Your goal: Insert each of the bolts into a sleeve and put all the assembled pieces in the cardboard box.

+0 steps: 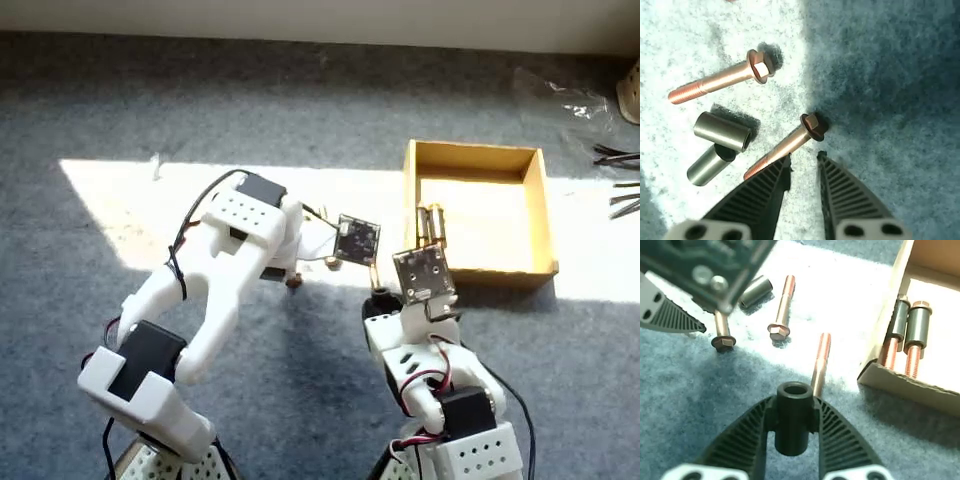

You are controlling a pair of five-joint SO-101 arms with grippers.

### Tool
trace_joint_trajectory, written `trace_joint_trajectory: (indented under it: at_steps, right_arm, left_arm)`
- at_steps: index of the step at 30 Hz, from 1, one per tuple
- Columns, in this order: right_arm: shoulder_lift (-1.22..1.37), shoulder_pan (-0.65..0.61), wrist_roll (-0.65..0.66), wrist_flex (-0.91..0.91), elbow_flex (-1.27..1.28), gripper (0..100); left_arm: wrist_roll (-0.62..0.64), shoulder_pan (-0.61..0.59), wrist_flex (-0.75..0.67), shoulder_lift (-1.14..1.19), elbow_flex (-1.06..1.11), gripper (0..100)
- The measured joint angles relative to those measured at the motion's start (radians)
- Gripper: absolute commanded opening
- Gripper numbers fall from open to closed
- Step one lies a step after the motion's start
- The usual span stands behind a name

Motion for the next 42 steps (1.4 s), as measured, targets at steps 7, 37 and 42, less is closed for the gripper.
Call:
trace_joint_trajectory:
  at_steps: [7,37,42]
  right_arm:
    - [0.149,0.0,0.0,-0.029,0.0,0.4]
    - [0.12,0.0,0.026,-0.031,0.006,0.4]
    - [0.12,0.0,0.026,-0.031,0.006,0.4]
  left_arm:
    - [0.0,-0.003,0.0,0.0,0.0,16]
    - [-0.002,0.009,0.087,0.324,-0.235,7]
    - [-0.002,0.009,0.146,0.347,-0.282,7]
